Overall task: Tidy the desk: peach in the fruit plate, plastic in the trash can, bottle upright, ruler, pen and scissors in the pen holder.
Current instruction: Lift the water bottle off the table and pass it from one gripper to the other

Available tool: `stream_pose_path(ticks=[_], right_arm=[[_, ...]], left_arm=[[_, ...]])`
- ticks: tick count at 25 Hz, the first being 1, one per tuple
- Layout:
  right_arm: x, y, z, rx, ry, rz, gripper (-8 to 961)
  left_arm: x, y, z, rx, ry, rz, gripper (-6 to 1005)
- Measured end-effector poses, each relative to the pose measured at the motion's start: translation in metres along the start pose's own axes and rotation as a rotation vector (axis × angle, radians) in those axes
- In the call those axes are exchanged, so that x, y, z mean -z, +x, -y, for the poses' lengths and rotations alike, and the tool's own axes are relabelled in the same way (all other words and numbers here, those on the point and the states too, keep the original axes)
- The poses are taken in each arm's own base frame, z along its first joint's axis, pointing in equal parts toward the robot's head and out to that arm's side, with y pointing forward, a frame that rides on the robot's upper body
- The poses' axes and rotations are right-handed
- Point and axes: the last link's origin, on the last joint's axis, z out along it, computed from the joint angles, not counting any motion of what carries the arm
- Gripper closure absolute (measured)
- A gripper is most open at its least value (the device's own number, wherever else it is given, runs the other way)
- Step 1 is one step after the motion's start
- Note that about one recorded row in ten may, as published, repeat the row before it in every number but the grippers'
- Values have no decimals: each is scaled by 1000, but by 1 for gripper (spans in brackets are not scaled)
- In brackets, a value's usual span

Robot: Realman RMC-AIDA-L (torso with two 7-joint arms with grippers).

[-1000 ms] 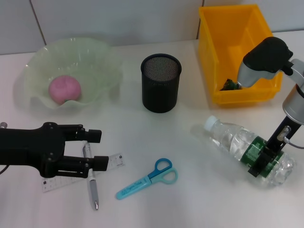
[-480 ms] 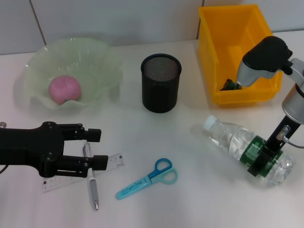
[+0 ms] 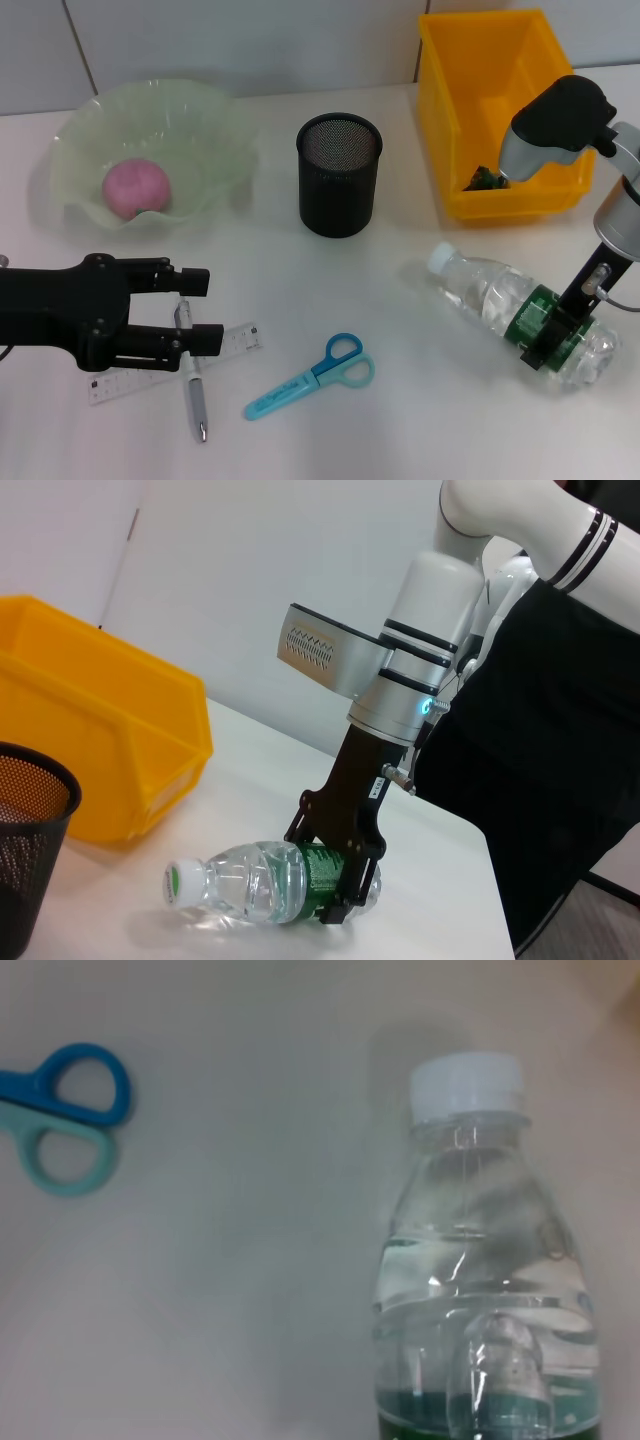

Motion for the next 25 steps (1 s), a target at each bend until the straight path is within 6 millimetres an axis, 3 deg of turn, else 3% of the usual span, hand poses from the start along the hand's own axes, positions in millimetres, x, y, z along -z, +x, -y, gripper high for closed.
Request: stream_pose_path(ticks=[25], right_arm=[[8,17,-11,208,-94,535,182]], left_arm=[[5,4,1,8,4,-7,201]])
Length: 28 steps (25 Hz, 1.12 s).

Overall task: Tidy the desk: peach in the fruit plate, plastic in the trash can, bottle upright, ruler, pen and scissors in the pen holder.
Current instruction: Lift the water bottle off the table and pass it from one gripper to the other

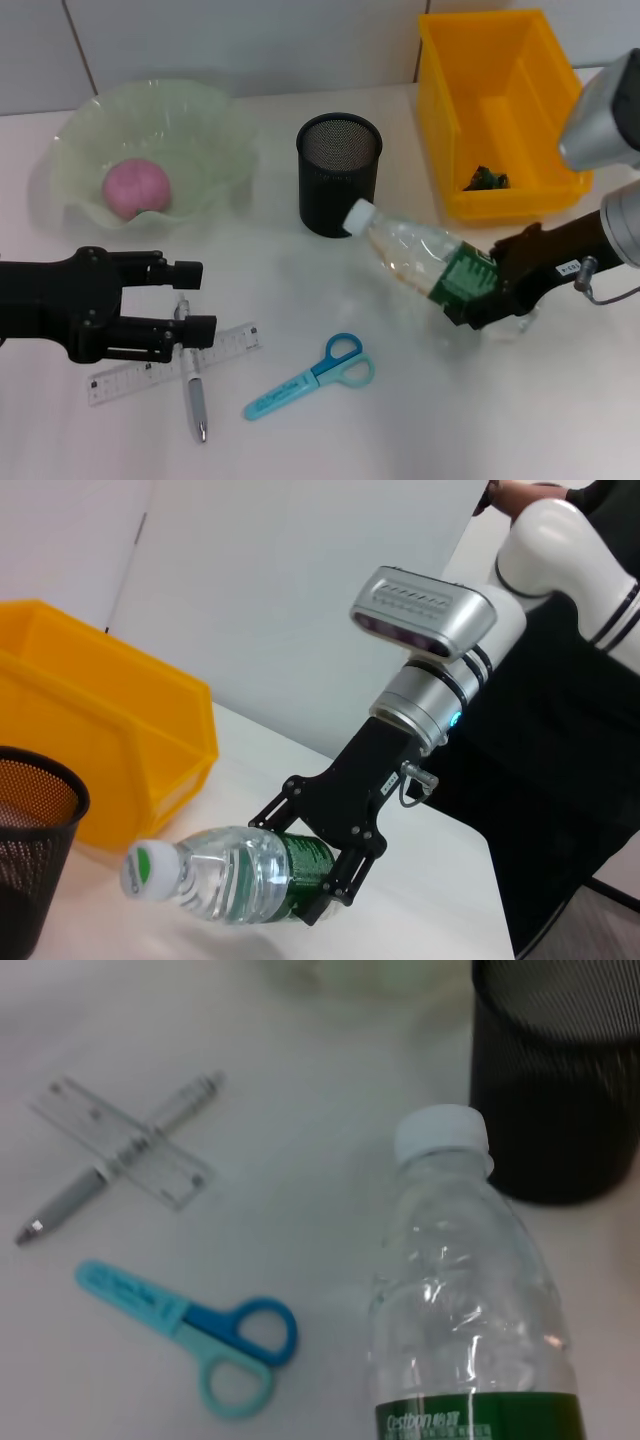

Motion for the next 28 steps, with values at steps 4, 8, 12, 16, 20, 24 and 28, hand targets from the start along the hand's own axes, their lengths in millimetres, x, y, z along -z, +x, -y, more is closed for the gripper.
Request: stream_pose_path(ticks=[4,8,12,16,20,24,28], right_arm=[[5,2,-5,38,-27,132,182],[11,1,-9,81,-47,238,182],[16,1,-13,122,-65,347,182],[20,-2,-17,147,-83,465,181],[22,-6,-19,162,-99,552,181],[22,-9,-21,163,-122,632,181],[18,-7,-22,160,-142,660,181]], left_arm=[[3,2,0,2,5,-32,201],[5,3,0,7,18,-69,201],[2,4,-1,13,15,-102,201],[0,8,-1,7,4,-140,201],[-5,18,-1,-3,-31,-247,201],[-9,20,4,-11,-26,-324,201],[-14,17,9,-8,-10,-386,201]])
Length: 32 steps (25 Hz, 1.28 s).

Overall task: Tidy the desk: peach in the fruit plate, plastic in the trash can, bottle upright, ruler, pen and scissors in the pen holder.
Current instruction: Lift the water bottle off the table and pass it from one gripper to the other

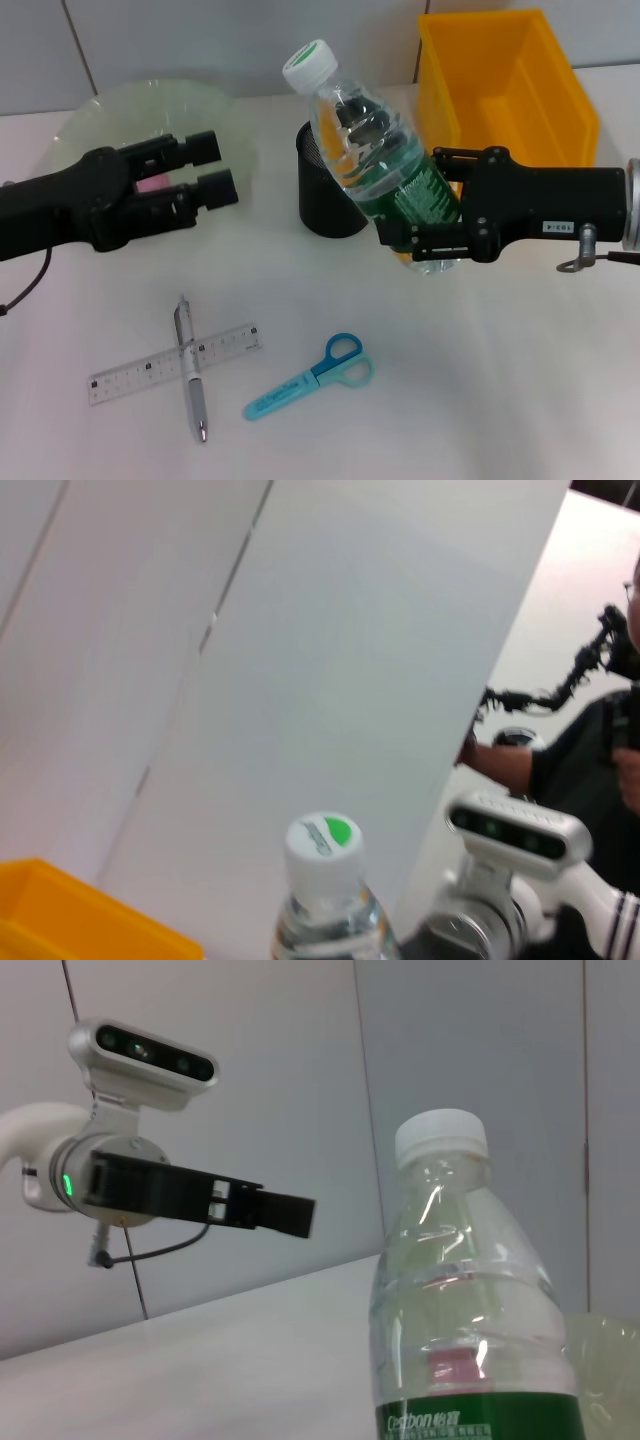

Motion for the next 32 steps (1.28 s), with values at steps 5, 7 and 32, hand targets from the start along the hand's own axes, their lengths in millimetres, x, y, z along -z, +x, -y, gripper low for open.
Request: stream_pose_path(ticks=[5,7,32], right_arm=[[-2,8,-3,-5,-18,13,181],[-3,16,-6,-16,-31,46,181],[-24,67,-27,-132,-102,155,181]], left_arm=[[-3,-9,6,4,27,-44,201],[-4,-14,7,6,31,-52,201],[-15,-44,11,10,62,-102,201]])
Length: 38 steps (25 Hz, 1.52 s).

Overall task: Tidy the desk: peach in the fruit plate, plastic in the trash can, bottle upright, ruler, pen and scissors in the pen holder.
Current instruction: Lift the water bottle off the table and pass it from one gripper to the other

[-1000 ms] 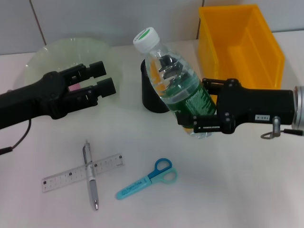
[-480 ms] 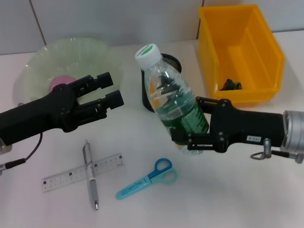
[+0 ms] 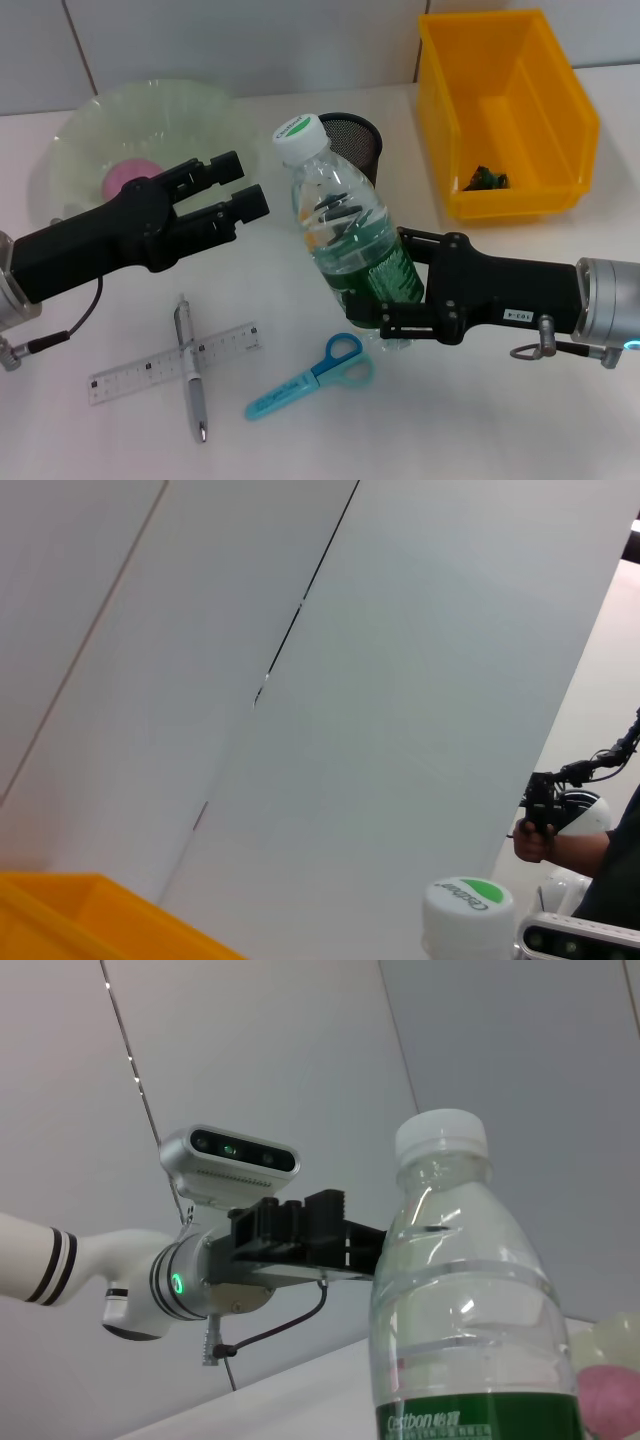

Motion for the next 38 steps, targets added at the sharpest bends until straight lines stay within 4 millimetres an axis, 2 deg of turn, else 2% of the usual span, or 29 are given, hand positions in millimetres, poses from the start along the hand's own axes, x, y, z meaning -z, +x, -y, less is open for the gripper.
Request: stream_pose_path(ticks=[22,38], right_arm=[[-10,-6,1,-3,-35,12,180],[-19,0,-2,-23,-64,-4,181]], left_arm=[[-15,3,-2,1,-40,-22,202],[-18,5,-1,3,-42,-35,202]])
